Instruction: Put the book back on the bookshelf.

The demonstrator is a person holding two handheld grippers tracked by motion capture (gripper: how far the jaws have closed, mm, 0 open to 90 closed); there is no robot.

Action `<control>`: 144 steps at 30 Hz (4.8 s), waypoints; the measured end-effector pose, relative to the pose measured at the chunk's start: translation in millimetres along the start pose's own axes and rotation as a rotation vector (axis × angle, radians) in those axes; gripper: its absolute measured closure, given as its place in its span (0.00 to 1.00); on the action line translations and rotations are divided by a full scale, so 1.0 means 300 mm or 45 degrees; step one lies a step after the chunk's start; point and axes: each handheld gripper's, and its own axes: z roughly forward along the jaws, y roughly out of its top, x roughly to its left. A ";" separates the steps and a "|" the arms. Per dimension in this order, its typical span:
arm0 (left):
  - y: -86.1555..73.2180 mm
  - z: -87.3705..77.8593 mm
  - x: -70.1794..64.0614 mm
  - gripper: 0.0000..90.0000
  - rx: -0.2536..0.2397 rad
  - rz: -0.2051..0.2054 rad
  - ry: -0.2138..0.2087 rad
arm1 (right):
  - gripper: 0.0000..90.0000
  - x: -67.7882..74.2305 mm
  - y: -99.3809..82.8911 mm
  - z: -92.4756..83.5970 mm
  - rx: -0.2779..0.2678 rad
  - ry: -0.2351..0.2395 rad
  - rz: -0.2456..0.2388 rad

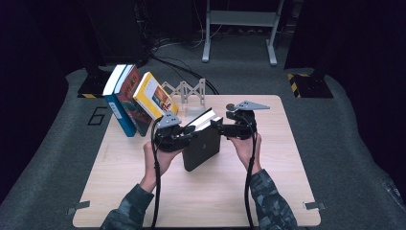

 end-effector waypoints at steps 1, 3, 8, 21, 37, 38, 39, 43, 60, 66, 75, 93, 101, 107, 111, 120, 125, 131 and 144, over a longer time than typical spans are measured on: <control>0.000 0.000 0.001 0.76 0.000 0.001 0.001 | 0.22 -0.003 0.003 0.002 -0.006 0.005 0.012; 0.000 0.000 0.001 0.76 0.001 0.001 -0.007 | 0.22 -0.008 0.008 0.006 -0.012 0.005 0.018; 0.000 0.000 0.001 0.75 0.000 -0.008 -0.009 | 0.22 -0.010 0.013 0.024 0.003 -0.014 0.013; 0.000 -0.046 0.023 0.27 -0.087 -0.039 -0.051 | 0.22 -0.007 0.014 0.034 -0.001 -0.024 -0.002; -0.105 -0.052 0.089 0.00 -0.089 -0.092 0.019 | 0.24 0.001 0.018 0.037 0.010 -0.037 -0.015; -0.115 -0.044 0.090 0.00 -0.082 -0.094 0.020 | 0.24 0.001 0.018 0.037 0.010 -0.037 -0.014; -0.119 -0.040 0.090 0.00 -0.079 -0.086 0.031 | 0.24 0.001 0.017 0.037 0.008 -0.038 -0.013; -0.139 -0.009 0.079 0.00 -0.073 -0.074 0.058 | 0.24 0.002 0.017 0.036 0.007 -0.042 -0.012; -0.113 0.098 0.046 0.19 -0.039 -0.040 0.104 | 0.24 0.003 0.018 0.036 0.010 -0.048 -0.022; -0.110 0.109 0.045 0.35 -0.041 -0.026 0.098 | 0.19 0.005 0.008 0.000 -0.022 -0.058 -0.022; -0.101 0.107 0.049 0.50 -0.046 -0.033 0.098 | 0.12 -0.055 -0.114 -0.073 0.025 -0.116 -0.032; -0.076 0.102 0.045 0.56 0.066 0.034 0.084 | 0.09 -0.285 -0.580 -0.073 0.304 -0.266 0.140; -0.056 0.105 0.046 0.54 0.127 0.034 0.073 | 0.09 -0.300 -0.585 -0.080 0.306 -0.286 0.108; -0.037 0.111 0.051 0.53 0.148 0.020 0.051 | 0.09 -0.295 -0.586 -0.078 0.316 -0.293 0.116; -0.024 0.115 0.051 0.52 0.140 0.007 0.041 | 0.09 -0.295 -0.586 -0.073 0.333 -0.306 0.091; 0.026 0.137 0.051 0.51 0.221 0.055 0.030 | 0.09 -0.291 -0.588 -0.069 0.331 -0.317 0.087; 0.043 0.141 0.042 0.57 0.275 0.097 0.058 | 0.10 -0.294 -0.588 -0.071 0.326 -0.309 0.089; 0.047 0.140 0.043 0.59 0.280 0.107 0.064 | 0.10 -0.293 -0.589 -0.075 0.328 -0.303 0.111; 0.103 0.137 0.047 0.59 0.330 0.124 0.087 | 0.11 -0.297 -0.589 -0.075 0.314 -0.300 0.112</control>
